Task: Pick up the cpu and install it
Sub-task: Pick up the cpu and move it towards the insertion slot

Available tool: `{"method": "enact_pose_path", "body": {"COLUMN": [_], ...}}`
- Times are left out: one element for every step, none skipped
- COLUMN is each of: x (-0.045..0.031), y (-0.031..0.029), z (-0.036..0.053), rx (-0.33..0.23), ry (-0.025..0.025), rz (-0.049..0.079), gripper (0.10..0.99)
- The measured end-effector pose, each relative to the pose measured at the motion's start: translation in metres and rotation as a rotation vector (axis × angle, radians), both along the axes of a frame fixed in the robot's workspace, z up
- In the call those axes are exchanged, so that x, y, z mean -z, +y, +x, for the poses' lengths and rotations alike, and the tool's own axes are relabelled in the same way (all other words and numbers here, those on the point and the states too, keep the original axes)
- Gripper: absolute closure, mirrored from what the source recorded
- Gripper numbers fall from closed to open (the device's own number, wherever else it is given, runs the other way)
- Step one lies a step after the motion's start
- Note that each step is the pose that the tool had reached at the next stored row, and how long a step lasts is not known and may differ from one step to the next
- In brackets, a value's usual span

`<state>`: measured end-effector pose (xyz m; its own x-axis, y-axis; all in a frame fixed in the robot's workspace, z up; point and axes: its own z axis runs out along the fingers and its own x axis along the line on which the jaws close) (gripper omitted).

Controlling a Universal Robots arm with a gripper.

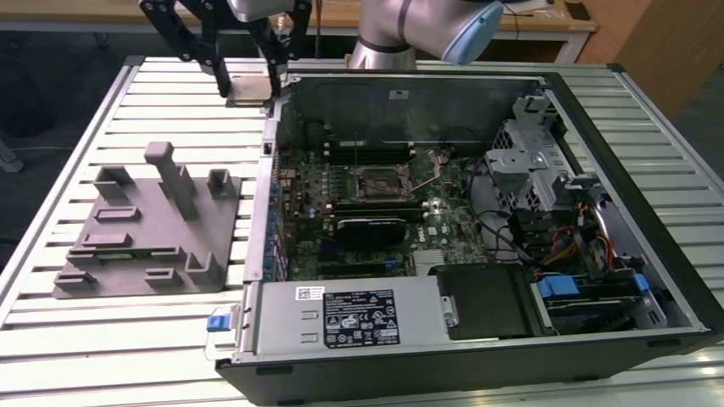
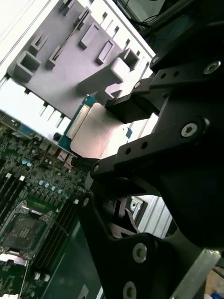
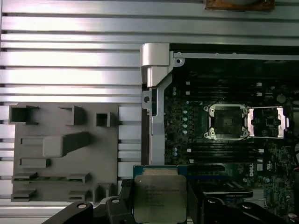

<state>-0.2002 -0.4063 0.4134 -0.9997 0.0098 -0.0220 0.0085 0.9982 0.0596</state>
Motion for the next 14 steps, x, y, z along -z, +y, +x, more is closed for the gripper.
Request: {"method": "enact_pose_path", "body": {"x": [0.0,-0.0001,-0.0001,-0.0001,0.0,0.0,0.0,0.0,0.0,0.0,0.0,0.0,0.0,0.0], "y": [0.0,0.0,0.0,0.0,0.0,0.0,0.0,0.0,0.0,0.0,0.0,0.0,0.0,0.0], "z": [0.0037,0.0074,0.0113,0.0149,0.0183,0.0217,0.0251,0.0284,0.0317,0.0353,0.0385,0.0418,0.0452,0.0488], "rx": [0.0,0.0,0.0,0.0,0.0,0.0,0.0,0.0,0.0,0.0,0.0,0.0,0.0,0.0], "ry": [0.0001,0.0003,0.0004,0.0005,0.0005,0.0005,0.0006,0.0007,0.0008,0.0008,0.0009,0.001,0.001,0.0011], "rz": [0.0,0.0,0.0,0.0,0.0,0.0,0.0,0.0,0.0,0.0,0.0,0.0,0.0,0.0], "gripper": [0.545,0.545,0.545,0.545,0.545,0.545,0.545,0.545,0.545,0.545,0.545,0.545,0.545,0.545]}}
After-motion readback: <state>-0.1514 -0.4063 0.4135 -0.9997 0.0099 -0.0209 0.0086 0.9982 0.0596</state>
